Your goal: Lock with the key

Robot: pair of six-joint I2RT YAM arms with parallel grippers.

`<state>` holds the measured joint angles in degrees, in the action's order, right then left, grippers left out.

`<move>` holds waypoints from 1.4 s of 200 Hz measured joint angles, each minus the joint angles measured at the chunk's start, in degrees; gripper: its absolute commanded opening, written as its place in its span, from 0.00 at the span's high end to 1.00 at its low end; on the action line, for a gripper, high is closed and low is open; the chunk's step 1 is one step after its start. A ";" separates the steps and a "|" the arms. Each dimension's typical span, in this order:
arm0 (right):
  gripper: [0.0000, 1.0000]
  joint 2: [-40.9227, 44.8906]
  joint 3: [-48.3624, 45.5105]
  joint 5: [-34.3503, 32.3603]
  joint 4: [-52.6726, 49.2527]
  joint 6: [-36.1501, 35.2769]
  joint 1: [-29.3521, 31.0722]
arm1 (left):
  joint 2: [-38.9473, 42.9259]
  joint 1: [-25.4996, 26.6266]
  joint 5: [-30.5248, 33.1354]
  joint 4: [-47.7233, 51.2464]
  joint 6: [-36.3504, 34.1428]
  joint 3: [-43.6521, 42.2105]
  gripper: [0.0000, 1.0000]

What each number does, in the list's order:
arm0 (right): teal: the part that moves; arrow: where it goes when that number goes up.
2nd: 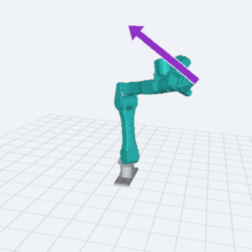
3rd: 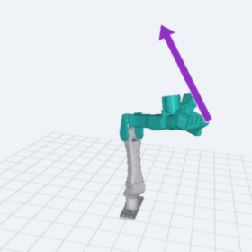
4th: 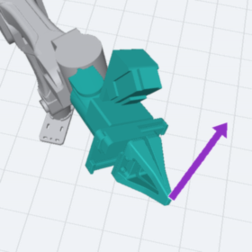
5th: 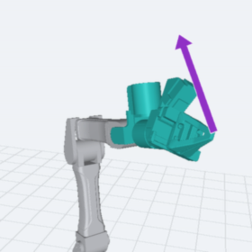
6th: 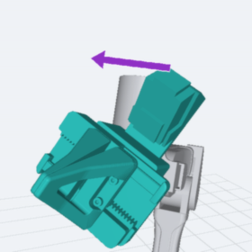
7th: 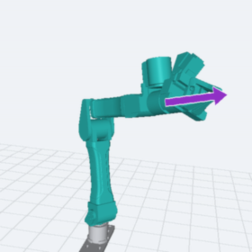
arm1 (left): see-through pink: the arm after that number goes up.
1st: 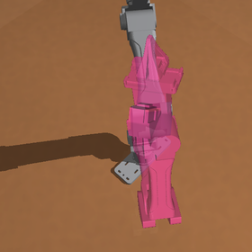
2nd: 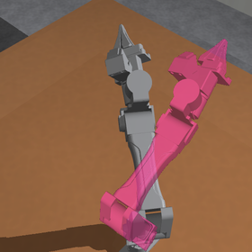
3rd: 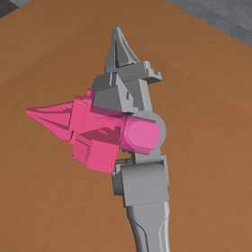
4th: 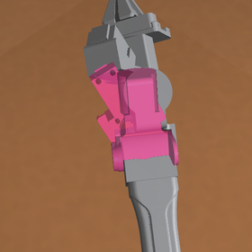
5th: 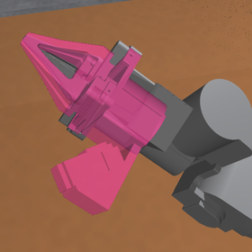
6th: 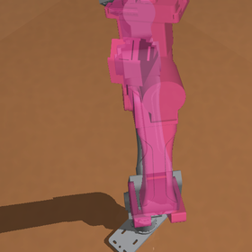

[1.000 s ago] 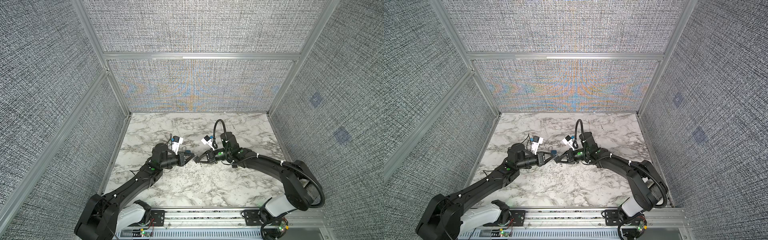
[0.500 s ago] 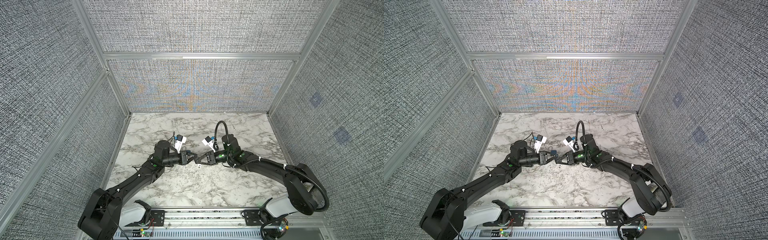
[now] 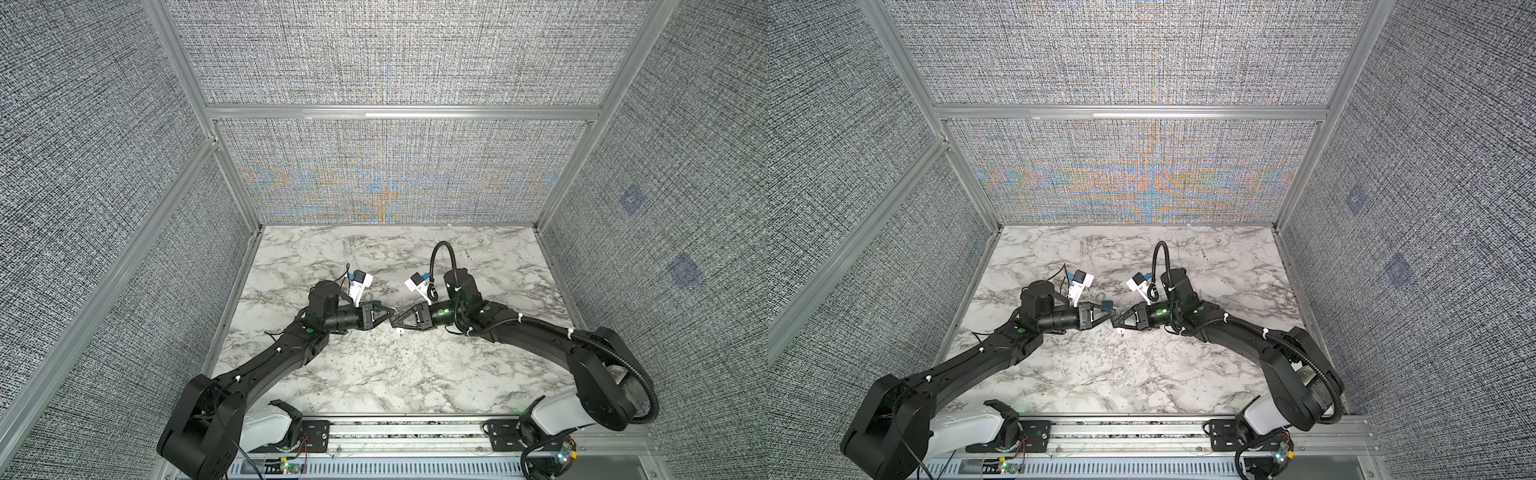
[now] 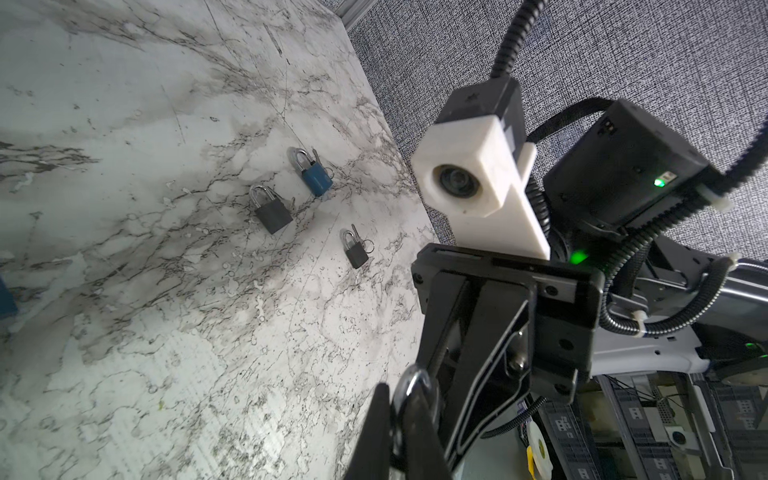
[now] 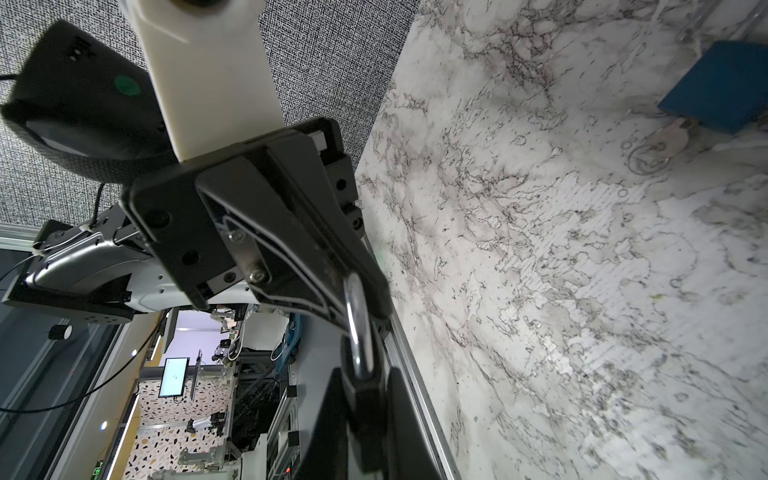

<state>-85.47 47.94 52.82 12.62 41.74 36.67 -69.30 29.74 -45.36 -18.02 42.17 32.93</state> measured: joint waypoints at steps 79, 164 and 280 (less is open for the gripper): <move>0.64 0.79 -2.73 -1.11 5.79 2.99 -0.79 | 2.14 0.44 0.74 -1.64 4.07 -1.57 1.00; 0.68 4.52 -9.05 -1.03 14.27 7.80 -1.27 | 6.03 0.15 7.56 -1.31 8.79 -1.33 1.00; 0.71 2.45 -6.45 -0.87 14.95 7.93 -1.05 | 5.55 0.13 7.65 -1.64 10.56 -1.14 1.00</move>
<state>-83.02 41.50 51.94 27.57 49.67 35.62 -63.75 29.87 -37.71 -19.66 52.73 31.79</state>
